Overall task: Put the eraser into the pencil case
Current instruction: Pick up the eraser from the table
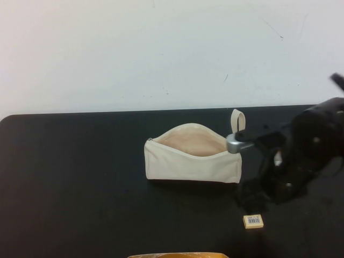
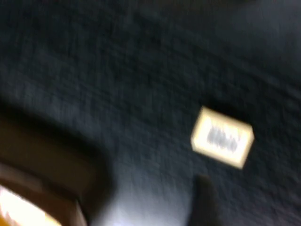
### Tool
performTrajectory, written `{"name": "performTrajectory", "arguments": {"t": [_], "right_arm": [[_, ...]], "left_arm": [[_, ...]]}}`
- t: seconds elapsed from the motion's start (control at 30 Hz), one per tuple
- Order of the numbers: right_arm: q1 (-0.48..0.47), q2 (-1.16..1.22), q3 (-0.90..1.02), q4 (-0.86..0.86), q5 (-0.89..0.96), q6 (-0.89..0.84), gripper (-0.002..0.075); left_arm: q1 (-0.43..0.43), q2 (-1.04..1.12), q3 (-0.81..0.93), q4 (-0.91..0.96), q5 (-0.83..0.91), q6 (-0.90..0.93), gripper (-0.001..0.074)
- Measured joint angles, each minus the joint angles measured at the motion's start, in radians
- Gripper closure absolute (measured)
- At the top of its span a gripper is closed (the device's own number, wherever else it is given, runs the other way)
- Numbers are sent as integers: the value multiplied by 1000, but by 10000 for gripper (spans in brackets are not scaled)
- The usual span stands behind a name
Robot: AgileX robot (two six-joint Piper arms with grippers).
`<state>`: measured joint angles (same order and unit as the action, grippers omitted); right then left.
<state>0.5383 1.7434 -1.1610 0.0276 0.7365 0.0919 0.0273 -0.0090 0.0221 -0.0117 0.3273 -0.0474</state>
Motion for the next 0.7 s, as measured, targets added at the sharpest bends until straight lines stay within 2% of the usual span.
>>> {"name": "performTrajectory", "arguments": {"t": [0.07,0.13,0.33,0.5,0.63,0.7], "right_arm": [[7,38,-24,-8,-29,26,223],[11,76,-41,-11,-48,54,203],[13,164,-67,-28,-61,124,216],[13,216,-67,-28,-62,143,241],[13,227,-74,-28,-57,162,300],[13,228,-76,-28,-51,164,359]], "left_arm": [[0,0,0,0,0,0,737],[0,0,0,0,0,0,737],[0,0,0,0,0,0,737],[0,0,0,0,0,-1,737],[0,0,0,0,0,-1,737],[0,0,0,0,0,-1,737]]}}
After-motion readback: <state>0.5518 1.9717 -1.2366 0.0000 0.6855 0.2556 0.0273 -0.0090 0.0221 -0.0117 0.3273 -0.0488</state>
